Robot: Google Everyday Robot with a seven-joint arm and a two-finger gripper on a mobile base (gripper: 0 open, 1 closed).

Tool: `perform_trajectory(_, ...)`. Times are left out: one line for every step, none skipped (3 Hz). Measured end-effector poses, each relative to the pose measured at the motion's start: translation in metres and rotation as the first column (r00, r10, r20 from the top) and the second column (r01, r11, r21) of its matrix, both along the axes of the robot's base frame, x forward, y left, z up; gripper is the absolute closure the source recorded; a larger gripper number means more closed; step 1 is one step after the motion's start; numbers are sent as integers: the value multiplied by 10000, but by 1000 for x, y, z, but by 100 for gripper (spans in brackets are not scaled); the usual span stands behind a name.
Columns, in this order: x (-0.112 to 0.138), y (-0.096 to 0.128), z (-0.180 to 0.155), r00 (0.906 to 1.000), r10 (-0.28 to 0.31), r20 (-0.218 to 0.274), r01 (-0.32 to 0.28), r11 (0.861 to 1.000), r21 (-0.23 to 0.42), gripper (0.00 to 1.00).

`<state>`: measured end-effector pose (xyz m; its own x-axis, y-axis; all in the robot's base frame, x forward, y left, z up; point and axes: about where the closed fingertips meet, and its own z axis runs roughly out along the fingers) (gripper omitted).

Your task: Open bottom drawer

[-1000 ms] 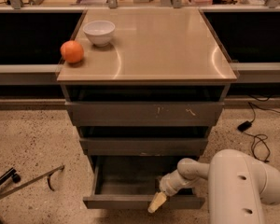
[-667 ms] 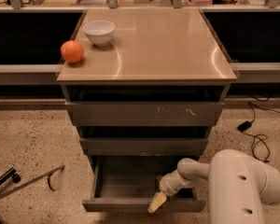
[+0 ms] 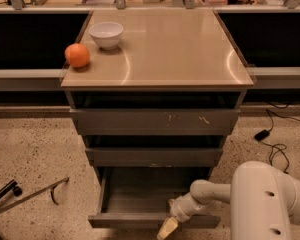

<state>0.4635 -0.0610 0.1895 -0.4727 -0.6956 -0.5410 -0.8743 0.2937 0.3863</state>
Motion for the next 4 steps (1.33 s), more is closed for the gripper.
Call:
perform_trajectory(-40,5,6,9990,-91,-426,90,10000,-25,0)
perform_trajectory(-87,11,10,9927,22,-1203,-19,10000,23,0)
perform_trajectory(-98,13,10,9913,-47,-1318,46,10000,-13,0)
perform_trajectory(-124,15,15,9860,-120,-1661,110,9999,-71,0)
